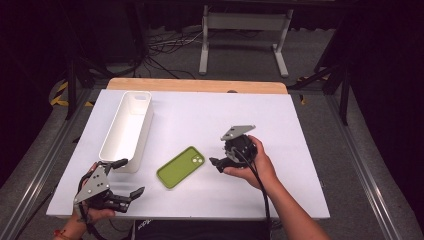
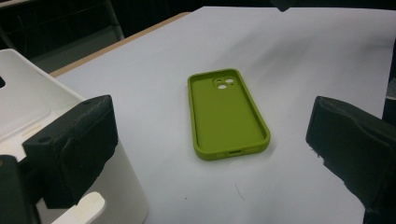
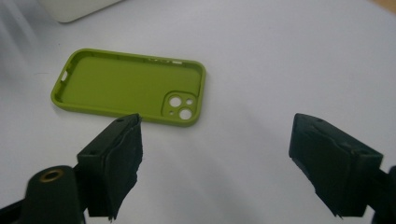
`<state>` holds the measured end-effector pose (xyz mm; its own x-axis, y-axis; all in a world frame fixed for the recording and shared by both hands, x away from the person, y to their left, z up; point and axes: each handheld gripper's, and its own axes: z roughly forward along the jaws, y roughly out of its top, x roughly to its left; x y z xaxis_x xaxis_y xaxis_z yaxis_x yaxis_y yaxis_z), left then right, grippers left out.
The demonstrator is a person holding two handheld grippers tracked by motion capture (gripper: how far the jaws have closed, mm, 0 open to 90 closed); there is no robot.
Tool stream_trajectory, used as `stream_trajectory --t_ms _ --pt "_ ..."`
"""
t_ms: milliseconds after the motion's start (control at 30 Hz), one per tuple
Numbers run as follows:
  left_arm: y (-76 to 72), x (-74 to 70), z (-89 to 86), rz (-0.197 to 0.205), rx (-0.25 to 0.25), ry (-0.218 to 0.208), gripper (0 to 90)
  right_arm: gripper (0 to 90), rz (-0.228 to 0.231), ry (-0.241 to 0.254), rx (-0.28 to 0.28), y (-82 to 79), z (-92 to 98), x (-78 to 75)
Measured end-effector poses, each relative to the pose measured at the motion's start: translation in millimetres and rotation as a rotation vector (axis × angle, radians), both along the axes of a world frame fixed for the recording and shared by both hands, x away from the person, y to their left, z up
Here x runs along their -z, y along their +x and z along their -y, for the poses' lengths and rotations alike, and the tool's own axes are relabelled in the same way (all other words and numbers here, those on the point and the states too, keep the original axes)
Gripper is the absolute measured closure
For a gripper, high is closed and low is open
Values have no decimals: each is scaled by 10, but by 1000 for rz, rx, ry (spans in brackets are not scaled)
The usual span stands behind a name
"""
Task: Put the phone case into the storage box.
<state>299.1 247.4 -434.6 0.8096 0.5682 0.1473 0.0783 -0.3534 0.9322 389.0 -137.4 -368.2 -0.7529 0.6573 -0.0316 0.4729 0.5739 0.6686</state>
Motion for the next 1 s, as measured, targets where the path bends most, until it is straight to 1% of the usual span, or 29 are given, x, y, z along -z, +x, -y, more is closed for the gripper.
stream_trajectory --t_ms 33,67,133,167,200,233,267,300,333,367,400,433,500,567,600,633,667,733,767,900,967,1000 --pt "2 0 -2 3 -2 -1 32 211 -13 -4 -3 56 -37 -3" --pt "3 2 -2 3 -3 -4 34 243 -51 -8 -2 124 -91 1" --pt "5 6 -1 0 -4 -2 34 263 -75 -25 -3 211 -156 19" --pt "4 9 3 -4 -2 -2 35 291 -102 -42 -6 271 -218 46" --pt "3 12 7 -5 0 3 36 325 -129 -52 -17 316 -265 75" --pt "1 11 6 -6 0 11 35 338 -153 -63 -31 357 -309 107" --pt "0 13 7 -6 2 15 36 357 -165 -77 -33 381 -344 133" --pt "-1 18 13 -11 6 14 36 389 -176 -104 -44 412 -389 169" --pt "-4 21 16 -13 7 17 37 402 -191 -123 -54 437 -430 207" --pt "-4 21 16 -13 7 17 37 402 -191 -123 -54 437 -430 207" --pt "-5 29 22 -10 8 18 37 441 -210 -136 -59 473 -470 252" --pt "-6 30 24 -12 11 22 39 491 -228 -173 -75 524 -529 320" --pt "-11 30 26 -14 16 29 39 543 -239 -182 -76 556 -565 356" --pt "-10 33 30 -17 17 32 40 595 -242 -208 -84 583 -605 396" --pt "-9 34 30 -19 16 34 41 636 -238 -208 -77 597 -621 412" --pt "-9 34 30 -19 16 34 41 636 -238 -208 -77 597 -621 412" --pt "-8 37 33 -25 18 37 41 679 -243 -213 -77 629 -654 447" --pt "-9 38 35 -25 19 38 41 697 -240 -218 -72 638 -662 459" --pt "-11 39 37 -24 21 38 42 757 -249 -219 -66 667 -670 497" --pt "-15 42 38 -26 22 43 42 823 -261 -241 -63 688 -686 563" --pt "-12 46 37 -31 22 41 42 830 -258 -237 -63 690 -689 565" --pt "-6 47 35 -30 21 40 43 833 -255 -244 -65 688 -697 563"
